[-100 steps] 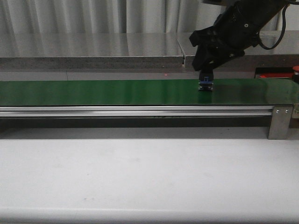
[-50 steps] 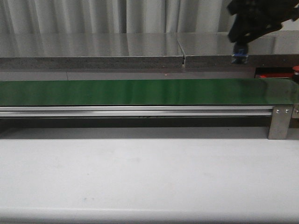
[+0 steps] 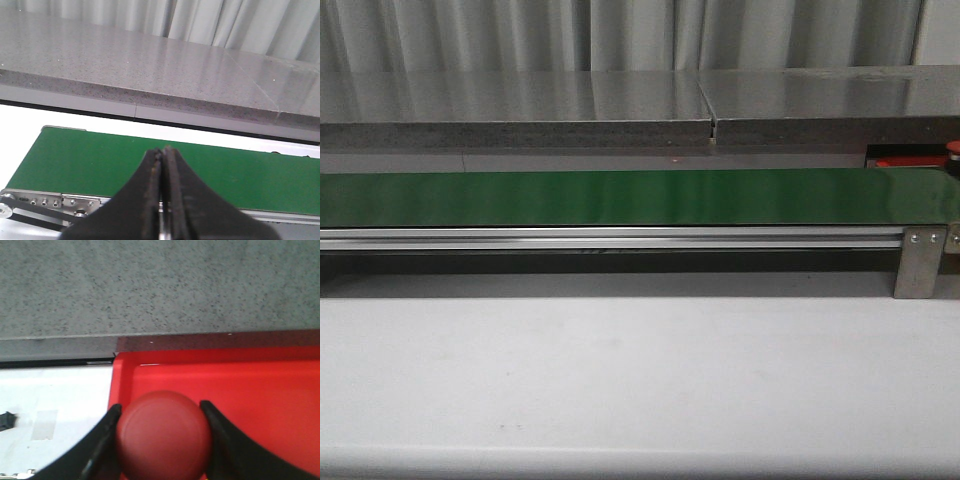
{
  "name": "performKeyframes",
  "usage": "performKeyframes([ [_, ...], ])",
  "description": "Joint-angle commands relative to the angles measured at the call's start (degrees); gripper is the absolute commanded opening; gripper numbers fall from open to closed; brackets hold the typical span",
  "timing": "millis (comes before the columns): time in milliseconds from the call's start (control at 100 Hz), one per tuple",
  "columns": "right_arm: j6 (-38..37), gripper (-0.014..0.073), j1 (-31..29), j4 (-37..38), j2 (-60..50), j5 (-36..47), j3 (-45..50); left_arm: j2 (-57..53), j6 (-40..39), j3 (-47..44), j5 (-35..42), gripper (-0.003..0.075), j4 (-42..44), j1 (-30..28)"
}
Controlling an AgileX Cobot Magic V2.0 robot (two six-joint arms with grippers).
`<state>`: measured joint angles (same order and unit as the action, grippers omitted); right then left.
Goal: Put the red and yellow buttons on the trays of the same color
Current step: 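Lower the red button into the red tray and open the right gripper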
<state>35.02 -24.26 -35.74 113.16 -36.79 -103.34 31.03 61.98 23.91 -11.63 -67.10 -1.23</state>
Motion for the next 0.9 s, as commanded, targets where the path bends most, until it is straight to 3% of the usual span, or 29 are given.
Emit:
performKeyframes([
  [0,-0.07,0.0090,-0.87,-2.32,-0.25,2.70,-3.83,0.14,0.05,1.54,1.55,-0.0019,-1.28,0.46],
  [370,-0.07,0.0090,-1.05,-2.32,12.07,3.22,-14.03,0.14,0.05,1.54,1.55,-0.0019,-1.28,0.46],
  [890,-0.07,0.0090,-1.40,-2.43,19.60,4.21,-14.70,0.14,0.05,1.54,1.55,-0.0019,-1.28,0.46],
])
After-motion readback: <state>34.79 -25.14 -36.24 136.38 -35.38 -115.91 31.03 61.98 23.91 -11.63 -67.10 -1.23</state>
